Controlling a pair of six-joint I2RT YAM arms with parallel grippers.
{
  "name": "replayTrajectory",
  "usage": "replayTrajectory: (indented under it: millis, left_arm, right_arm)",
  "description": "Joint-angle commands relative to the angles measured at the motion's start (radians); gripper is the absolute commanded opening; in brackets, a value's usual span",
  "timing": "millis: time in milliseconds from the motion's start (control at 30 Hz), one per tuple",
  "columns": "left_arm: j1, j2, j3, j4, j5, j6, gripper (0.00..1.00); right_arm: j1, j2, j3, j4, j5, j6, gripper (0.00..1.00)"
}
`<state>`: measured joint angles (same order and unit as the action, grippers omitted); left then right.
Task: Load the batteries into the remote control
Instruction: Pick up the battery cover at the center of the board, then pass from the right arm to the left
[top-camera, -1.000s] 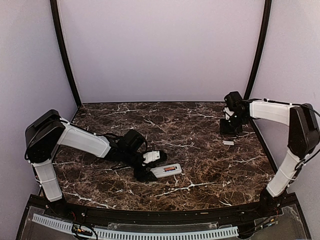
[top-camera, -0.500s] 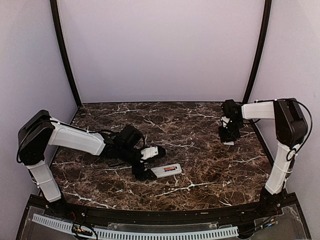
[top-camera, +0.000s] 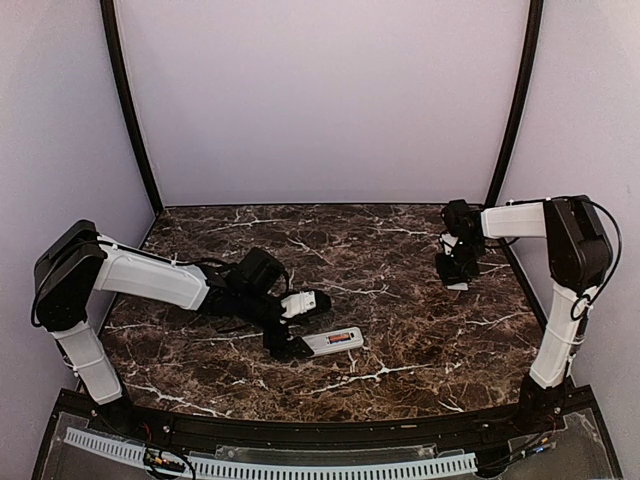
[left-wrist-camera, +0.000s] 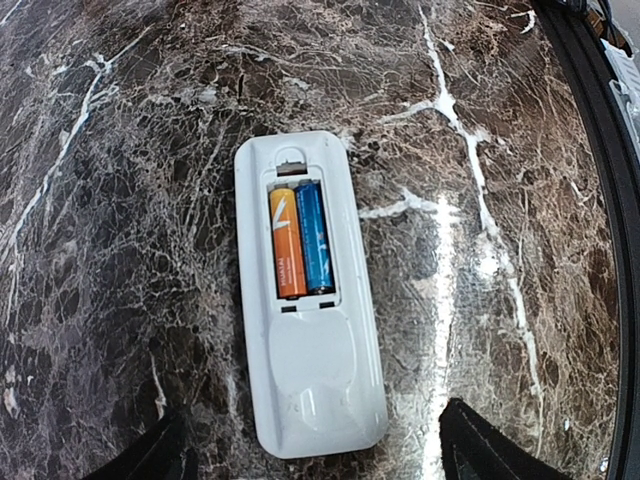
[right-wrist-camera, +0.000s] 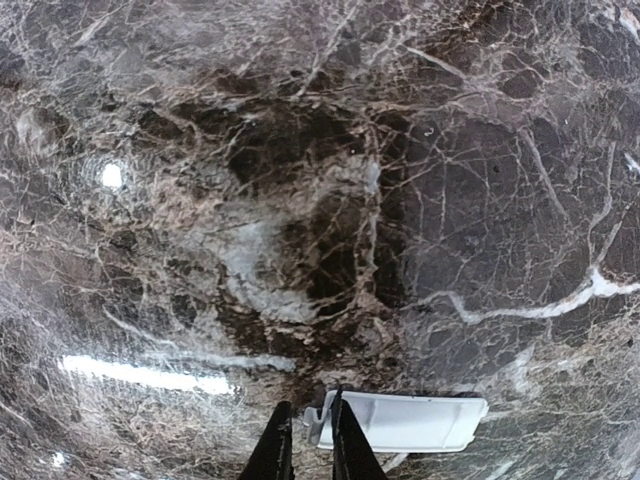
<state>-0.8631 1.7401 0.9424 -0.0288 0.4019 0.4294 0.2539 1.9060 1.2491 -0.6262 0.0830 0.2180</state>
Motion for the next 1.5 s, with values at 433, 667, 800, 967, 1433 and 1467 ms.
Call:
replayTrajectory:
  millis: [433,667,800,967,1433,1467]
  left_arm:
    - [-0.005,-0.045,0.015,-0.029,0.004,-0.004,0.83]
    - [-0.004,-0.078,-0.003,0.016,-0.006,-0.012,0.82]
    - [-0.005,-0.149,-0.060,0.161,-0.058,-0.016,0.81]
    - [-0.004,-0.306,-0.176,0.438,-0.092,0.013,0.81]
    - [-0.074,-0.353,-0.156,0.852,-0.076,0.058,0.84]
    - [-0.076,-0.346,-0.156,0.868,-0.090,0.071,0.84]
  right_arm:
    - [-0.002,-0.027,0.010,-0.034,-0.029,-0.020,0.00]
    - [0.000,-0.150,0.011,-0.054,-0.239,-0.040,0.00]
    - [0.044,-0.257,0.013,-0.064,-0.405,-0.056,0.00]
    - [0.169,-0.379,0.064,-0.051,-0.643,0.002,0.00]
    - [0.491,-0.479,0.112,0.340,-0.932,0.312,0.00]
    - [0.500,-0.476,0.113,0.351,-0.935,0.323,0.00]
